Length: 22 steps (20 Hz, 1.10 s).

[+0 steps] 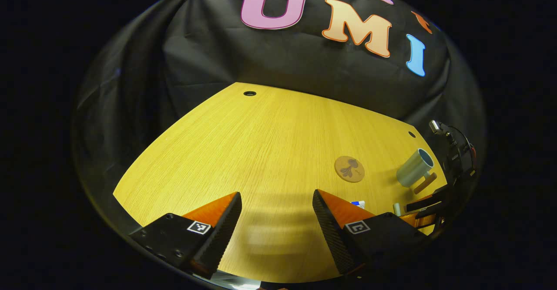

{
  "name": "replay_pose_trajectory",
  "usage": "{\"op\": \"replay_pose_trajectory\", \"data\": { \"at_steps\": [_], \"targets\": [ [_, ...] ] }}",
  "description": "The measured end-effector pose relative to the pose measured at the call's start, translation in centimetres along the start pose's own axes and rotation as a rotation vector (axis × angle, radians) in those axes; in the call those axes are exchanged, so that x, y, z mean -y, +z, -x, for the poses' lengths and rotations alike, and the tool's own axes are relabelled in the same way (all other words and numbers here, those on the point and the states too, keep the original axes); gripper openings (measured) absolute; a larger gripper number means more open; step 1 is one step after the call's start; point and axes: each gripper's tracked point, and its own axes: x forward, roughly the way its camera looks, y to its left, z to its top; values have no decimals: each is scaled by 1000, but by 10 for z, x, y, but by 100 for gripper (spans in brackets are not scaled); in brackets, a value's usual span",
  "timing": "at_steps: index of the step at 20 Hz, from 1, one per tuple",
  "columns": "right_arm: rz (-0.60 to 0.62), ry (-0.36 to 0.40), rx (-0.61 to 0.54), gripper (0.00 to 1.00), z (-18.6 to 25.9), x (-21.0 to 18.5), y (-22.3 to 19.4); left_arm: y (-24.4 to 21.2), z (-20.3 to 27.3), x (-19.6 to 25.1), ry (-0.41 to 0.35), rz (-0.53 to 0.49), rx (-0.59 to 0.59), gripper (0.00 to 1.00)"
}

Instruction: Put the toothbrush and toothpaste on the desktop into the cup, then pick up the cup and place it on the coaster on the desktop.

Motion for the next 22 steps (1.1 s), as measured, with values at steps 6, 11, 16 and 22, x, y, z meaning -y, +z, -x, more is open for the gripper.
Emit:
{"op": "replay_pose_trajectory", "data": {
  "at_steps": [6,11,16,22],
  "targets": [
    [-58,-16,-69,77,-6,4,3,-5,-12,-11,10,17,-25,95],
    [-5,-67,-103,60,-7,10,2,-8,-15,-12,12,20,-34,96],
    [-5,-63,-131,24,-8,8,3,-8,-16,-12,12,17,-42,96],
    [6,-55,-124,8,-6,6,2,-16,-18,-1,-3,16,-93,95]
  ]
}}
